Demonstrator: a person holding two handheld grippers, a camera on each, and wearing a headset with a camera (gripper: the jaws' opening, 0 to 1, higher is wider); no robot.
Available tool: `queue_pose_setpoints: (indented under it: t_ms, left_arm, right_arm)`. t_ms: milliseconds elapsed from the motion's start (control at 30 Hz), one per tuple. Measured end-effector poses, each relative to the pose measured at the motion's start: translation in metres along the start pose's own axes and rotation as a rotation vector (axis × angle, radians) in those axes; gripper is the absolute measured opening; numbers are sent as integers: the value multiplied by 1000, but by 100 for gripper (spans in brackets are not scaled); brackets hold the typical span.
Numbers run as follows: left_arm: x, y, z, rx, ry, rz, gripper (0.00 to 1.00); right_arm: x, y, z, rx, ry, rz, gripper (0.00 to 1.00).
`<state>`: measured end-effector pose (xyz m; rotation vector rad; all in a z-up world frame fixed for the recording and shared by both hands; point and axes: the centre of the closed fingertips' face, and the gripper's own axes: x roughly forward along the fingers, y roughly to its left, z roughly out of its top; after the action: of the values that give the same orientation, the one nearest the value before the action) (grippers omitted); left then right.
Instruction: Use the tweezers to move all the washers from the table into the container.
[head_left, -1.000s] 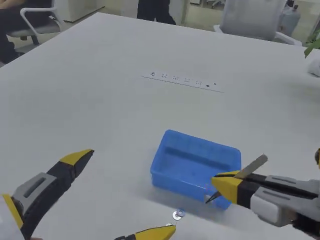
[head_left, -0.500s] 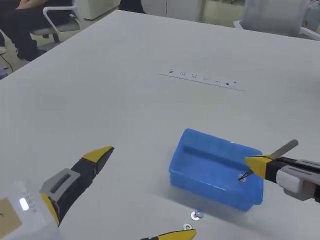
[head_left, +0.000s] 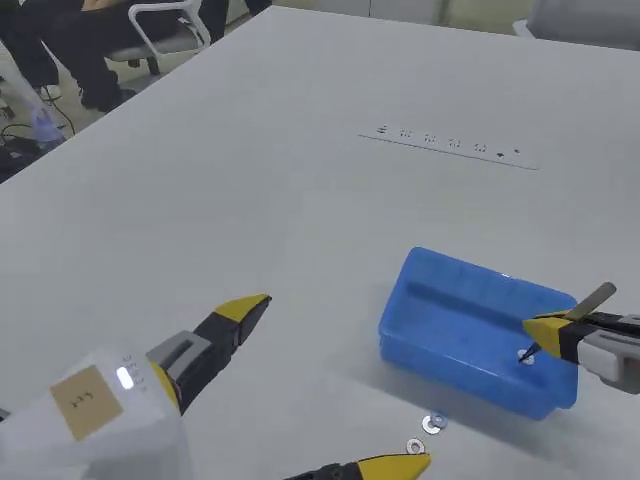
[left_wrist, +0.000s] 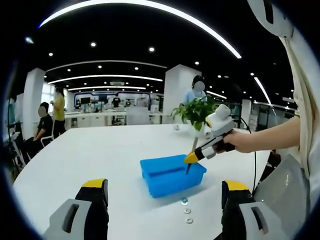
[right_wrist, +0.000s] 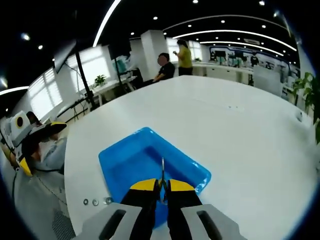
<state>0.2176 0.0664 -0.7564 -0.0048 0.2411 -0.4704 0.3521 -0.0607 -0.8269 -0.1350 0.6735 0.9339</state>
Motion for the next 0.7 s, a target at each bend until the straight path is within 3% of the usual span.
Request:
queue_pose_setpoints:
  t_ms: [333,700]
  left_arm:
    - [1,0,-3,4,25,4,96]
    - [0,-1,-7,15,46,4,95]
  right_arm:
    - [4,-1,-2,-16,12,6,4]
    - [8,4,-5,-76,64,36,4]
